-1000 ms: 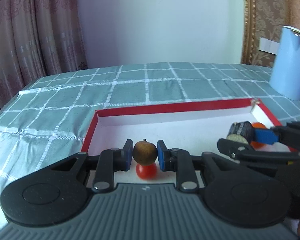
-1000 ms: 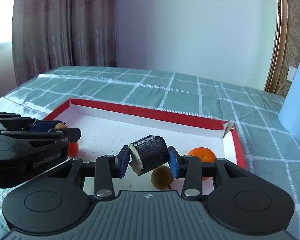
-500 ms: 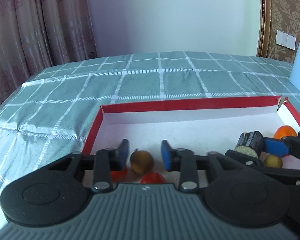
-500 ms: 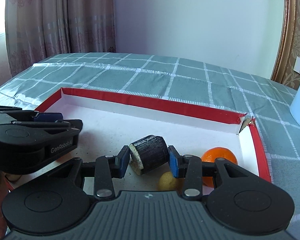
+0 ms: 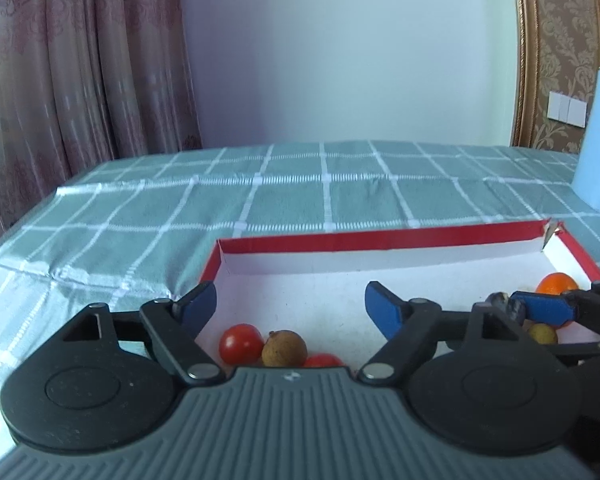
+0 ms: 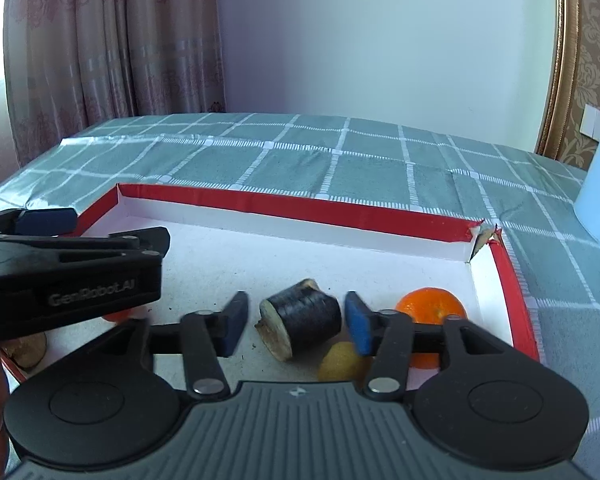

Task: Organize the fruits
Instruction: 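Carry the longan and eggplant slice into the tray and open both grippers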

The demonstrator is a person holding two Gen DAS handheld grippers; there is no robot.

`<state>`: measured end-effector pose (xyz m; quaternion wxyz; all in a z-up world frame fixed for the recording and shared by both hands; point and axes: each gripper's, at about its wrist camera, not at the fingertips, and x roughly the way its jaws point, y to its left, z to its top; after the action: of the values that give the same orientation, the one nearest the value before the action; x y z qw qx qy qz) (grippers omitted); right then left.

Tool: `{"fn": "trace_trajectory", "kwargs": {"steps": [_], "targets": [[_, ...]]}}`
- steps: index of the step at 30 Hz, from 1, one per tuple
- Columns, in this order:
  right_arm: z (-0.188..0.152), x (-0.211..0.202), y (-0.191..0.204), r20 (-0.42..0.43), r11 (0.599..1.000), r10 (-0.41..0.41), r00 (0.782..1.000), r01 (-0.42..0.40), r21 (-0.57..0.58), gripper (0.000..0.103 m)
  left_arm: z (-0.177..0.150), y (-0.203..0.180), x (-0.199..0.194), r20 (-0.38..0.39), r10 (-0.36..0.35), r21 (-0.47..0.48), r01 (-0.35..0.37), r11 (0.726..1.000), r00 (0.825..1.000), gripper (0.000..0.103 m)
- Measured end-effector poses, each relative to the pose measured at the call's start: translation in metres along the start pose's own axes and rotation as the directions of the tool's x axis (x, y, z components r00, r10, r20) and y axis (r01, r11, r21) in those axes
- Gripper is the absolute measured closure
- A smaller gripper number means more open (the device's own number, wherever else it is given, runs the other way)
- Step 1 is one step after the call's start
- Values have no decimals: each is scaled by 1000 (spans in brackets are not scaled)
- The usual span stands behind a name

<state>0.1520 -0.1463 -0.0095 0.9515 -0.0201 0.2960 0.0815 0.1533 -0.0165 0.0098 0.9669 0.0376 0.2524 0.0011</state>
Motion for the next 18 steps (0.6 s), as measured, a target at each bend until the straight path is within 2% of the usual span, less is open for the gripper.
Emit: {"fn": "trace_trajectory", "kwargs": {"steps": [6, 8, 13, 18], "targets": [[-4, -13, -2, 46, 1000, 10, 999, -9, -7, 45, -6, 14, -26, 68, 5, -49, -2, 999, 998, 16], [-6, -17, -2, 59, 1000, 7, 998, -7, -1, 41, -9, 22, -33, 70, -1, -84, 7, 996, 998, 15], [-9, -28, -2, 80, 1000, 7, 997, -7, 2, 40, -18, 39, -49, 64, 24, -139, -15, 990, 998, 14], [-16, -44, -6, 107, 999, 26, 994, -30, 33, 40, -32, 49, -62, 61, 45, -150, -35, 988, 997, 12]]}}
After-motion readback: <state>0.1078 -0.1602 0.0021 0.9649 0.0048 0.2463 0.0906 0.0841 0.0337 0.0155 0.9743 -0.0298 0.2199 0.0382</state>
